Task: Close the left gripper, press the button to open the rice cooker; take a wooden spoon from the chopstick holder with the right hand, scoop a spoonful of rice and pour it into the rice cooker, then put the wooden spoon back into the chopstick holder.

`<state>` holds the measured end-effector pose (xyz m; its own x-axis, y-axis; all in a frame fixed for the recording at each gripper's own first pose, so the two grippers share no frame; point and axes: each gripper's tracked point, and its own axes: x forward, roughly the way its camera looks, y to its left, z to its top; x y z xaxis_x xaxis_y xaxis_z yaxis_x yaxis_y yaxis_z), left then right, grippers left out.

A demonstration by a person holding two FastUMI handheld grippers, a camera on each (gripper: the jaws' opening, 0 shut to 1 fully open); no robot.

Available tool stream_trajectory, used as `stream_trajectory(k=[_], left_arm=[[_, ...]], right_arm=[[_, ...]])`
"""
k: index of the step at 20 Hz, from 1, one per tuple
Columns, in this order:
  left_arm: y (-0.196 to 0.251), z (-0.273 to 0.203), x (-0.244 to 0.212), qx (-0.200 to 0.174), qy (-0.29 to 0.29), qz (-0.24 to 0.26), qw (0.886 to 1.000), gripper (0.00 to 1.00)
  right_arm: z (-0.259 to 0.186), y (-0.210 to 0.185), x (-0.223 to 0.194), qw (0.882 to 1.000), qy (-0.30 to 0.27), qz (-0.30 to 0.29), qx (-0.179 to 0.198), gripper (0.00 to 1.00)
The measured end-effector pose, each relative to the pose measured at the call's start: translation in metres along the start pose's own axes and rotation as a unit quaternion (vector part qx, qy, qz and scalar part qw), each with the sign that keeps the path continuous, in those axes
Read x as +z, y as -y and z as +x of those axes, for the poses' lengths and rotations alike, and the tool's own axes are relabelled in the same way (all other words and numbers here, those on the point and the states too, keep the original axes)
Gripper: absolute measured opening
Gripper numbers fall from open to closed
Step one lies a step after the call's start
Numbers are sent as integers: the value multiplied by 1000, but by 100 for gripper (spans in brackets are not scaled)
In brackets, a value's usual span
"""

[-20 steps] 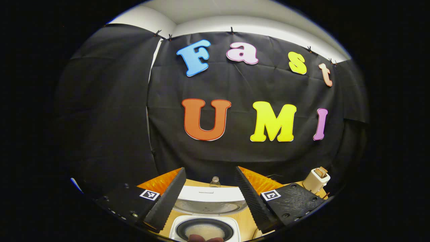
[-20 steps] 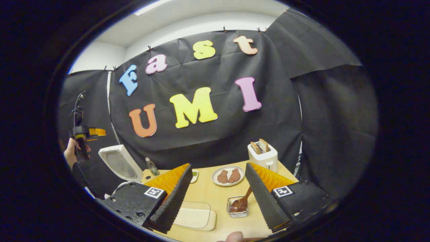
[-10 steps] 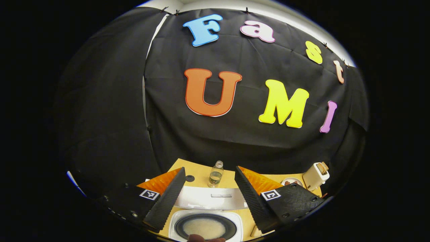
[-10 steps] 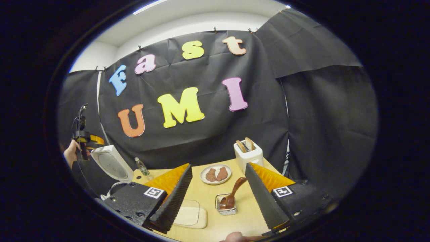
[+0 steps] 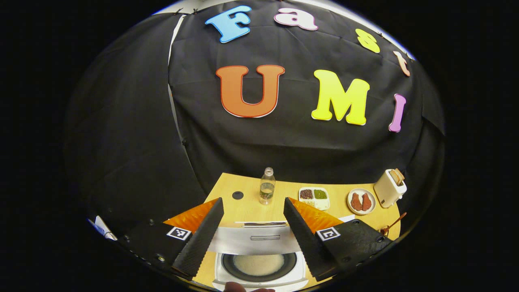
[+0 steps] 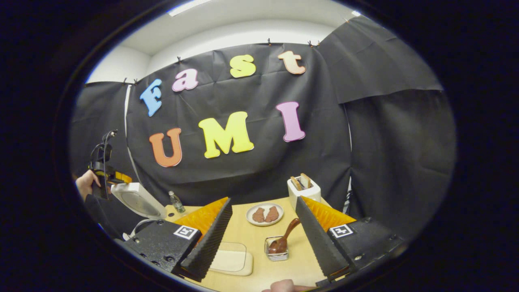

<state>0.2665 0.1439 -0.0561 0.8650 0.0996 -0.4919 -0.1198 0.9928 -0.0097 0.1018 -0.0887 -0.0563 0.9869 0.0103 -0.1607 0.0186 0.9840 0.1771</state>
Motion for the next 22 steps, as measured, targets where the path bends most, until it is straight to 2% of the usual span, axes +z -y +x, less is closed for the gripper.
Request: stream_trajectory(k=[2,3,5,8,9,13,14,15,16,21,22], left_arm=[[2,-14,-22,-2,-6,-14,1000,97],[2,-20,-35,-6,-12,-26,1000,96],[8,-29,-69,-22,-41,-48,998,96],[10,-32,-114,-26,-70,-38,996,96],[10,-33,-124,-26,-76,-37,996,96],[12,-40,-150,-28,-87,-50,995,96],[13,-42,-153,-27,-90,-56,994,97],[15,-43,-158,-30,-92,-56,994,96],[17,-44,-164,-33,-95,-51,994,96],[17,-41,-202,-39,-132,-54,989,97],[16,-40,-210,-40,-140,-60,988,97]], right_arm=[[-2,-9,0,1000,-2,-6,9,96],[-3,-13,-3,1000,-7,-7,11,100],[-5,-28,-5,1000,-11,-5,29,100],[-9,-48,-11,999,-17,-14,47,100],[-11,-54,-12,998,-18,-20,53,96],[-17,-71,-16,997,-24,-34,68,96],[-17,-74,-18,997,-26,-34,70,100],[-18,-77,-21,996,-32,-34,72,96],[-18,-80,-25,996,-38,-35,74,100],[-21,-95,-24,994,-42,-52,84,96],[-22,-98,-22,994,-41,-56,87,100]])
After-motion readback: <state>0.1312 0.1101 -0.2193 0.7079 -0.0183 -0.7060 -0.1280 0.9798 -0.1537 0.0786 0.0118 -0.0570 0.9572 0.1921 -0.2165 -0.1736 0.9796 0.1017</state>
